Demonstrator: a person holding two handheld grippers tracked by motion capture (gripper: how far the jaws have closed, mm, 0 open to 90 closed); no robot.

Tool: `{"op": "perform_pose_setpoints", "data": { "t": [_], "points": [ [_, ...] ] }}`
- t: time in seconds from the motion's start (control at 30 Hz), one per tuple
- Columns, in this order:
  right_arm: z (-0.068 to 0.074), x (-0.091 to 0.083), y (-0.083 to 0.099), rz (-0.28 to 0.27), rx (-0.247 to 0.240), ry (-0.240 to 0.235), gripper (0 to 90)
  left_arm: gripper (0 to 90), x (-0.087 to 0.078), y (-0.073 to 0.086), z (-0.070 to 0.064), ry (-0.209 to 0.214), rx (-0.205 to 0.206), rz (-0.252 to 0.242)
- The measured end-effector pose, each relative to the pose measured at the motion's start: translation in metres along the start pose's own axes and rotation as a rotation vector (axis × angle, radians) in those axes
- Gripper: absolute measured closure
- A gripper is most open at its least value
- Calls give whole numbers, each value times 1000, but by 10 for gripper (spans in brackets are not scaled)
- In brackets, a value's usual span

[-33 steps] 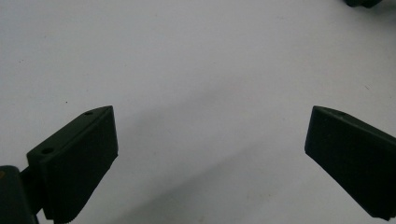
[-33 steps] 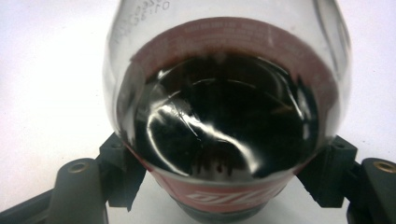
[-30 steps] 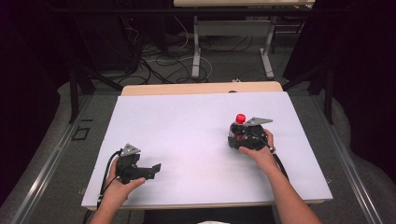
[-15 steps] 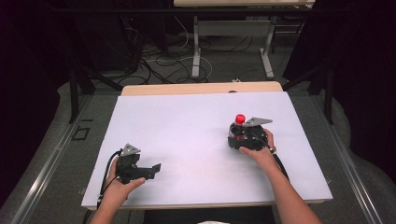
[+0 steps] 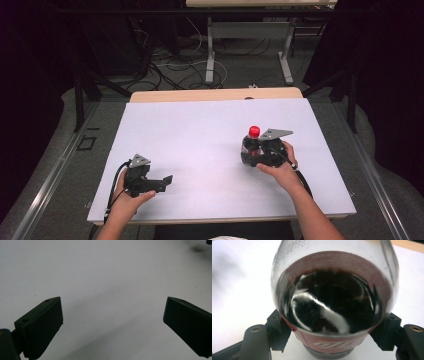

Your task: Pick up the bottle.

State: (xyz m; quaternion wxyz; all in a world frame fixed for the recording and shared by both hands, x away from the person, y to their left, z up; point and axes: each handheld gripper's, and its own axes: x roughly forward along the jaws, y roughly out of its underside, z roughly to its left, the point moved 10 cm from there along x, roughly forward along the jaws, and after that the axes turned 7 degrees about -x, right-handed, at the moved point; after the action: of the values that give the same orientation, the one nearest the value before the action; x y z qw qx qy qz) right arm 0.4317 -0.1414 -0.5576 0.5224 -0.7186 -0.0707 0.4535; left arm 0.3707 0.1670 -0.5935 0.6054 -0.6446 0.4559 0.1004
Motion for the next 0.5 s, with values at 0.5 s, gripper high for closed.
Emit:
{"op": "perform_pose_setpoints", "data": {
  "t": [0.5],
  "points": [
    [79,-44,-7,-46,-136,-186,283,78,-17,-22,-43,111,74,-62]
  ]
}}
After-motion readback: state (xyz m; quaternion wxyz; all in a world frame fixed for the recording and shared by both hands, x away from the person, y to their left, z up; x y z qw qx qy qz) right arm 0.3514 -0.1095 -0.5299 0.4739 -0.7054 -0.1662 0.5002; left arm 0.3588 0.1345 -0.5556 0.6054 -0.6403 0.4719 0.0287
